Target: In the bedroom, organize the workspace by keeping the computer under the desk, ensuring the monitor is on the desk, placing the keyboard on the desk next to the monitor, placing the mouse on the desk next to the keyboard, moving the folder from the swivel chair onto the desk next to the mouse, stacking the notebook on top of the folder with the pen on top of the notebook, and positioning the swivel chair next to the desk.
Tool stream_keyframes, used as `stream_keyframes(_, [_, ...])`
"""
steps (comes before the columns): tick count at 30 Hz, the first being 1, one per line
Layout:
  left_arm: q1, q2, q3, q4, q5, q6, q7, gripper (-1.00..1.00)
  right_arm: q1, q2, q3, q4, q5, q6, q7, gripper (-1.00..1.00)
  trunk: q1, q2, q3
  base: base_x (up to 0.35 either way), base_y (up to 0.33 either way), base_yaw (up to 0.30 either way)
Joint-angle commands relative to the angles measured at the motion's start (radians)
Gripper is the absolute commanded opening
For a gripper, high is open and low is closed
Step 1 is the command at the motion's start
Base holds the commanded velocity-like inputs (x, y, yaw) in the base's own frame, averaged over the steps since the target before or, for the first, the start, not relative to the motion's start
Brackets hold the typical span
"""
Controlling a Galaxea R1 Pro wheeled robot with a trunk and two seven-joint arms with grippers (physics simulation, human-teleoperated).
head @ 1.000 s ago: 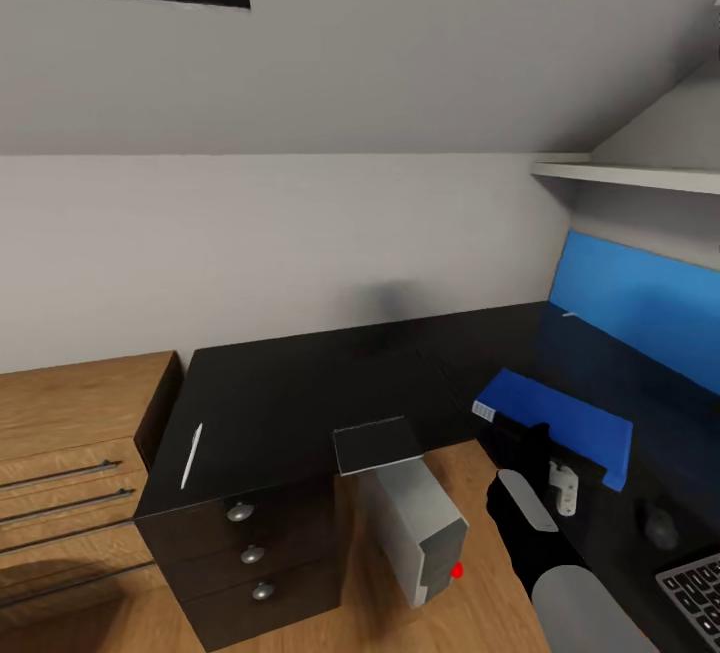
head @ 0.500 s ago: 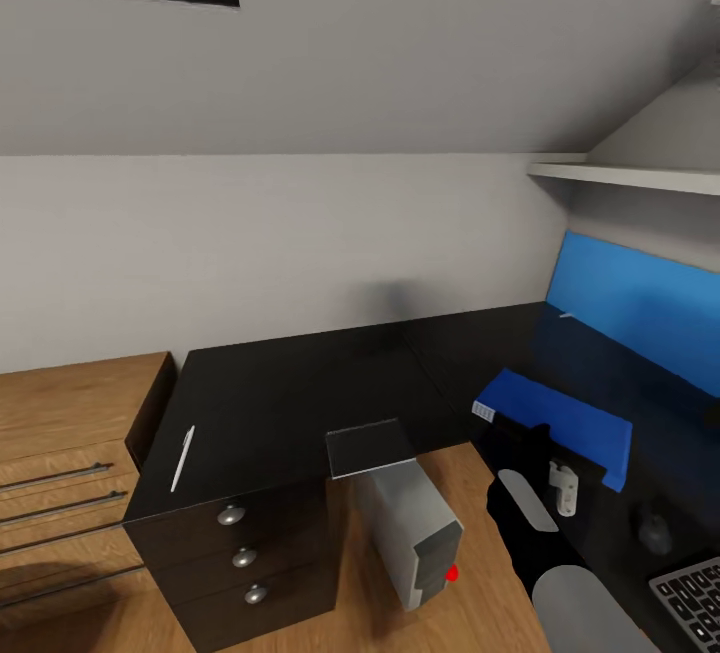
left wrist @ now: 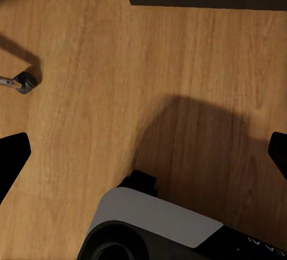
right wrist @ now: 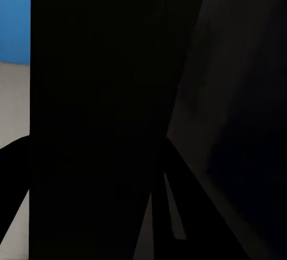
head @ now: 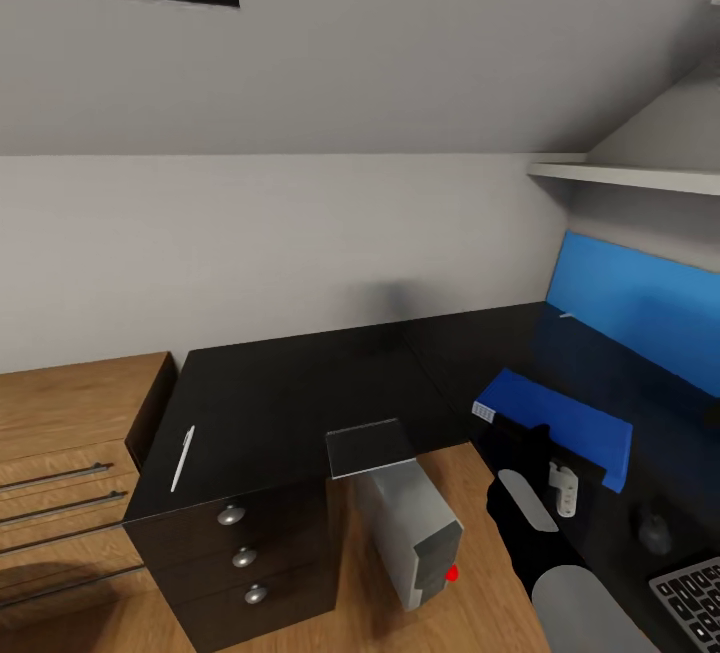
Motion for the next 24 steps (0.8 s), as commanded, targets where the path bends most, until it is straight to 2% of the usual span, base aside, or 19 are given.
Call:
stream_keyframes(1, [0.0, 0.001, -0.005, -0.002, 0.01, -0.004, 0.006, 1.0, 0.0, 0.001, -0.002, -0.001, 0.001, -0.001, -0.003, -1.0, 0.0, -0.001, -0.001, 0.0, 0.0, 0.0])
stream_keyframes(2, [0.0, 0.001, -0.005, -0.002, 0.01, -0.004, 0.006, 1.0, -0.001, 0.001, -0.003, -0.001, 0.001, -0.002, -0.004, -1.0, 0.0, -0.001, -0.001, 0.0, 0.0, 0.0])
stream_keyframes(3, [0.0, 0.001, -0.005, -0.002, 0.01, -0.004, 0.006, 1.0, -0.001, 0.001, -0.003, -0.001, 0.001, -0.002, -0.004, 1.0, 0.0, -0.001, -0.001, 0.0, 0.0, 0.0])
stream_keyframes(15, [0.0, 0.001, -0.005, -0.002, 0.01, -0.005, 0.006, 1.0, 0.0, -0.001, -0.004, -0.001, 0.001, -0.001, -0.004, 1.0, 0.0, -0.001, -0.001, -0.001, 0.0, 0.0])
stream_keyframes(24, [0.0, 0.002, -0.005, -0.002, 0.01, -0.004, 0.005, 1.0, -0.001, -0.001, -0.002, -0.001, 0.0, 0.0, -0.004, 1.0, 0.0, -0.001, -0.001, -0.16, 0.0, 0.0])
